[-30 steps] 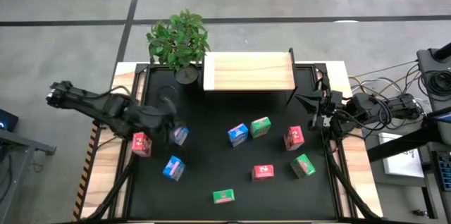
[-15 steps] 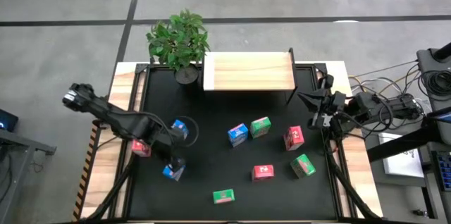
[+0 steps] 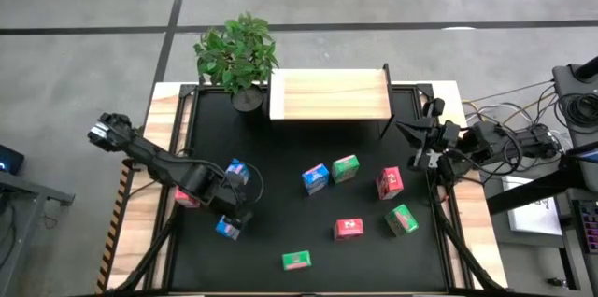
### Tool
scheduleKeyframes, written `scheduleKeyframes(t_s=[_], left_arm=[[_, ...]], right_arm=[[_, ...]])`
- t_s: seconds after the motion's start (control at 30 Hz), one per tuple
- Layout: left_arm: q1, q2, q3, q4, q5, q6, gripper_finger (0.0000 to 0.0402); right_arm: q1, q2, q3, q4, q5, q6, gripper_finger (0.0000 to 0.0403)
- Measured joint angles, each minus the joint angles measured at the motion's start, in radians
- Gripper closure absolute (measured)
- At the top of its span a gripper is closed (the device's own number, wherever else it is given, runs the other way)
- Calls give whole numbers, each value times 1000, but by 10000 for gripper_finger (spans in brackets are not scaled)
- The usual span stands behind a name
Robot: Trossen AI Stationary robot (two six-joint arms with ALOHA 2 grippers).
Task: Stack cereal on shelf
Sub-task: Put the bottom left blue cereal box on the shelf
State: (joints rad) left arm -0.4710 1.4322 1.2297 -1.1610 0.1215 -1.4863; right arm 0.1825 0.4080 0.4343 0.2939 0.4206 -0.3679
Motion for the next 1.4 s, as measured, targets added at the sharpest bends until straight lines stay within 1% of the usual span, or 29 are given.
scheduleKeyframes(t_s=[0.1,0.2,0.3,0.4,0.5,0.6,1.0,1.2,1.27,1.33,1.4], left_arm=[[-18,18,0,0,7,0,180],[-39,37,0,-3,10,0,136],[-55,55,0,-6,2,-1,114],[-64,74,0,-6,-15,-1,111],[-67,89,0,-7,-26,0,118],[-70,106,0,-7,-27,5,134],[-76,121,0,-6,-26,7,243],[-75,117,5,-10,-14,7,278],[-74,115,34,-13,10,23,282],[-69,113,86,-13,19,74,283],[-63,112,153,-14,-5,150,284]], right_arm=[[0,0,0,-6,0,0,390],[0,0,0,-13,0,12,390],[0,0,0,-14,0,27,390],[0,0,0,-16,0,35,390],[0,0,0,-16,0,41,390],[0,0,0,-16,0,41,390],[0,0,1,-16,0,27,390],[0,0,2,-16,-1,25,390],[0,0,2,-16,0,25,390],[0,0,2,-16,-1,24,390],[0,0,2,-16,0,26,390]])
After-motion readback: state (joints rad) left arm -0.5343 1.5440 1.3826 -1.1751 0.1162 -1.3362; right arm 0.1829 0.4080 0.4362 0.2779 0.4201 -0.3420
